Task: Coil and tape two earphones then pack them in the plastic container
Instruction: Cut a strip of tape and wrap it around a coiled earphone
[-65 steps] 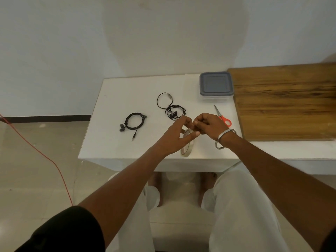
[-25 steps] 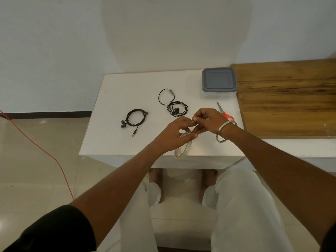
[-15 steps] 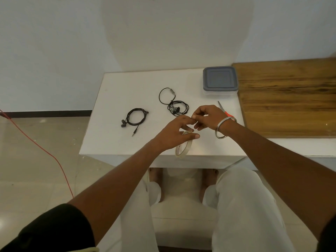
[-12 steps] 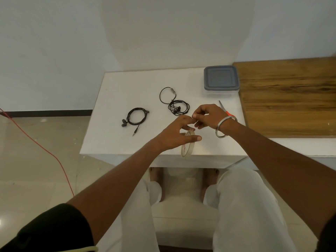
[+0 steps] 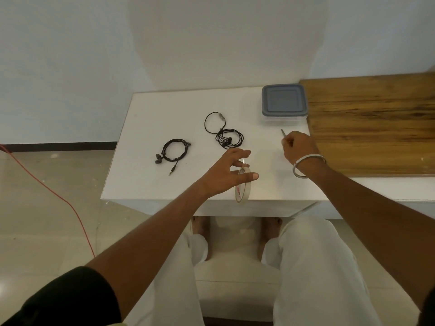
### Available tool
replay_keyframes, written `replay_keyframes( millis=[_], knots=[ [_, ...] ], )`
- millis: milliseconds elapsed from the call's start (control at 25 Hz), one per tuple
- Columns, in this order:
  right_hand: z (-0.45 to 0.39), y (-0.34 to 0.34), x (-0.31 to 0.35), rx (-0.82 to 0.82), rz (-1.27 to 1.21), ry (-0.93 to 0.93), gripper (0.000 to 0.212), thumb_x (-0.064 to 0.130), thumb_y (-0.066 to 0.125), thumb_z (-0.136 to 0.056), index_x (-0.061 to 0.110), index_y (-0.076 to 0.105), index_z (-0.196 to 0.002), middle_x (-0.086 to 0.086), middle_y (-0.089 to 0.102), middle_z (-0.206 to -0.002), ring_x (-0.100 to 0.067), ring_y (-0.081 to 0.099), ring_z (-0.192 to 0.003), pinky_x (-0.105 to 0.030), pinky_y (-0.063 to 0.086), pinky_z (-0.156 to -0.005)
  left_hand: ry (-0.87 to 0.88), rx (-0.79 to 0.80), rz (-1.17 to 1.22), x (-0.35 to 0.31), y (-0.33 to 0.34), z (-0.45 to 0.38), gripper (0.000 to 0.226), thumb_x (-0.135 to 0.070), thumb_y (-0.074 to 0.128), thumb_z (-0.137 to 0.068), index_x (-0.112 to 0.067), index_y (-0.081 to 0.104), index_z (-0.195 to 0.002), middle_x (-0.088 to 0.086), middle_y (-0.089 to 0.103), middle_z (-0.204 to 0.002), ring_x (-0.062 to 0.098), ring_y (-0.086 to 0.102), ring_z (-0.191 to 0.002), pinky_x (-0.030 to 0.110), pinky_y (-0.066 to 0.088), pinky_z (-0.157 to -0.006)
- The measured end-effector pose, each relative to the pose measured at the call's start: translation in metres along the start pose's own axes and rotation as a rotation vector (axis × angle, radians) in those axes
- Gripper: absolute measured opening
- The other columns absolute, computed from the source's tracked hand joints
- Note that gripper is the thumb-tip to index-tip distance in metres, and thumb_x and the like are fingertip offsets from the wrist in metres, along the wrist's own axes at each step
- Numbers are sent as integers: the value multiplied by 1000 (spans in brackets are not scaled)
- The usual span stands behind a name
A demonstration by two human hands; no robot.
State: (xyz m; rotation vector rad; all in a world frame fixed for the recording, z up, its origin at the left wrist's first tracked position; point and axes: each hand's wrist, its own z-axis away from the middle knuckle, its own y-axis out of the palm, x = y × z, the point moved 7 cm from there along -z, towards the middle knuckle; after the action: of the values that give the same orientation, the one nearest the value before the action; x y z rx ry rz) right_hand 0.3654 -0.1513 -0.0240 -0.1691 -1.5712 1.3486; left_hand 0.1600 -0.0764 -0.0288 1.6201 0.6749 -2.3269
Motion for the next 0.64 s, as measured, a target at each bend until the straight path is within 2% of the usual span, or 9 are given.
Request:
replay_keyframes(
  millis=[40, 120, 240, 400, 520, 640],
  knots=[
    [1, -4, -5, -40, 181, -27, 23, 20, 52, -94, 1, 62, -100, -18, 63, -100, -31, 62, -89, -37, 52, -78, 3, -1, 7, 0, 1, 0, 67, -26, 79, -79, -20, 48, -138, -8, 41, -134, 9, 57, -115, 35, 53, -97],
    [7, 1, -15, 27, 375, -15, 27, 23, 50, -95, -1, 56, -107, -20, 56, -109, -34, 57, -97, -37, 47, -81, 5, 0, 21, -1, 3, -1, 68, -24, 80, -78, -19, 49, -138, -8, 41, -134, 8, 57, -114, 33, 53, -96],
    [12, 12, -21, 53, 360, 2, 32, 26, 45, -97, -2, 51, -111, -21, 54, -113, -33, 57, -99, -34, 42, -76, 11, -4, 11, -3, 2, -2, 67, -25, 80, -78, -20, 50, -138, -9, 41, -135, 7, 57, -113, 31, 54, -95],
    [13, 8, -18, 66, 345, 81, 27, 15, 45, -95, -4, 51, -114, -21, 52, -118, -34, 53, -108, -37, 43, -89, 23, -15, -10, -4, -3, -2, 66, -25, 79, -79, -22, 49, -138, -10, 42, -135, 5, 58, -113, 28, 54, -92],
    [22, 2, -14, 86, 379, 154, 27, 21, 34, -99, 7, 56, -105, -9, 59, -105, -21, 58, -100, -33, 38, -101, 35, -21, -30, -4, -6, -3, 66, -26, 78, -80, -23, 49, -138, -9, 41, -137, 4, 58, -113, 27, 54, -92],
    [19, 0, -10, 119, 481, 131, 27, 25, 28, -101, 14, 49, -87, -6, 59, -92, -20, 59, -93, -31, 39, -97, 31, -22, -17, -2, -5, -4, 67, -25, 78, -80, -23, 47, -139, -7, 40, -139, 5, 58, -115, 28, 51, -96]
  ],
)
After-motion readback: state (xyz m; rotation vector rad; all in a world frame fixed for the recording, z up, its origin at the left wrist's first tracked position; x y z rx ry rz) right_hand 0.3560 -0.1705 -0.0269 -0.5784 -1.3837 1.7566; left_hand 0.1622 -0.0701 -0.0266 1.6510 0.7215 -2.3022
